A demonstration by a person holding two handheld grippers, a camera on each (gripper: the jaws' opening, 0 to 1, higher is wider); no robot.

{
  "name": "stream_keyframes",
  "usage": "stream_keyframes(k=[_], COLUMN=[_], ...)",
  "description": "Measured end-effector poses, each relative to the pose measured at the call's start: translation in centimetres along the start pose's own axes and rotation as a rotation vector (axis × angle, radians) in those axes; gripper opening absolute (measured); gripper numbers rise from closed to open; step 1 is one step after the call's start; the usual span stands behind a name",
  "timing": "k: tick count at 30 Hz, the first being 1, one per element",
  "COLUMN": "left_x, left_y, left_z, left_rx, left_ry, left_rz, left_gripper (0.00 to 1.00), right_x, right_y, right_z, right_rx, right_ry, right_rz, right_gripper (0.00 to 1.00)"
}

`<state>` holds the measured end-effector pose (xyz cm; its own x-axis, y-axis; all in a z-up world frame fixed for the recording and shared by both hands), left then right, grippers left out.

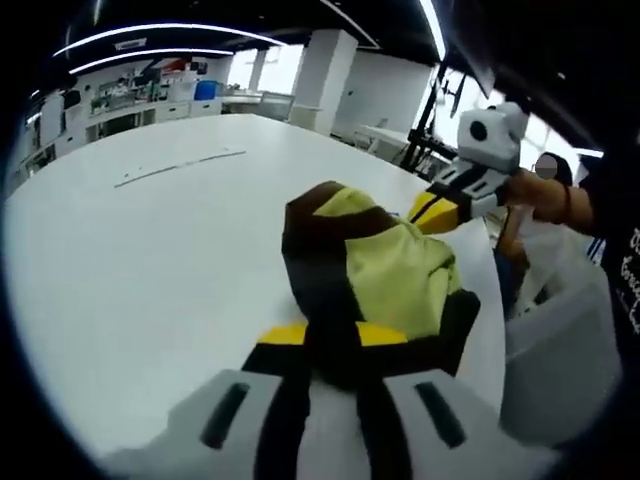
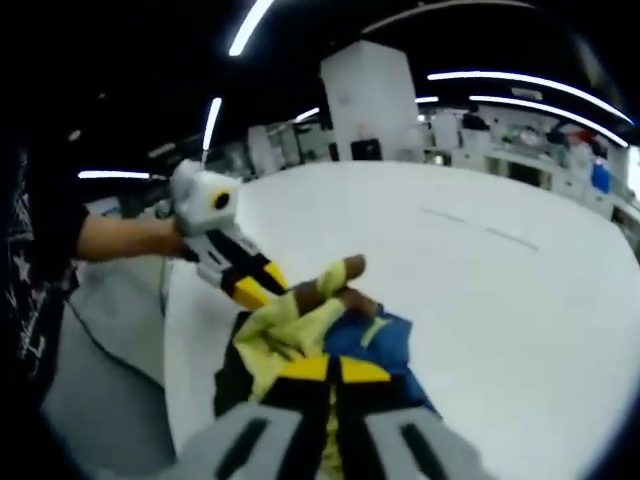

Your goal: Fold the garment on the visible template until the final outline fits inside the template.

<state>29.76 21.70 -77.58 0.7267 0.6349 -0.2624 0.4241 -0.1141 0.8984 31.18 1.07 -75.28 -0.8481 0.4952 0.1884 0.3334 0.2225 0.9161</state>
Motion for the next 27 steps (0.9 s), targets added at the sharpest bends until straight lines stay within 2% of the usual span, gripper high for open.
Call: stream_keyframes(k=[2,3,7,11,16,20,27], left_x=[0.2,0.4,0.3,0.1,-0.4,-0.6,-0.1], left_y=[0.0,0.2,0.2,0.5,2.0,3.1,6.2], left_z=[-0.1,-0.2,-0.6,-1.1,-2.2,-3.1,-4.4], left_rx=[0.001,-0.017,-0.032,-0.028,-0.05,-0.053,-0.119], left_ry=[0.032,0.062,0.067,0.091,0.111,0.16,0.191], left_rz=[-0.016,-0.035,-0.064,-0.023,0.046,0.079,0.12], left_gripper=[0.05,0.01,0.0,0.0,0.0,0.0,0.0], right_x=[0.1,0.2,0.5,0.8,0.3,-0.3,-1.7], right_y=[0.0,0.1,0.3,0.7,1.7,2.9,4.8], right_z=[0.0,0.0,-0.2,-0.5,-1.2,-2.0,-3.3], right_rx=[0.0,-0.002,-0.01,-0.024,-0.061,-0.092,-0.13], right_ry=[0.0,-0.002,-0.01,-0.01,-0.062,-0.104,-0.159], right_rz=[0.001,0.0,-0.003,-0.015,-0.044,-0.054,-0.079], right_gripper=[0.0,0.0,0.0,0.0,0.0,0.0,0.0])
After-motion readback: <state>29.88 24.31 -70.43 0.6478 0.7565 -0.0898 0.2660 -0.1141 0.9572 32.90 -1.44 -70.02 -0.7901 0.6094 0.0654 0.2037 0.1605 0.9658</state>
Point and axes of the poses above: the point that each gripper's makers call its tool centre point, and the gripper's own axes: z roughly forward along the fingers, x roughly to its left, y roughly out of its top, the point moved 7 cm from there along -z, roughly backward along the fingers, and after that the axes turned 12 degrees about -x, right-handed, at the moved point
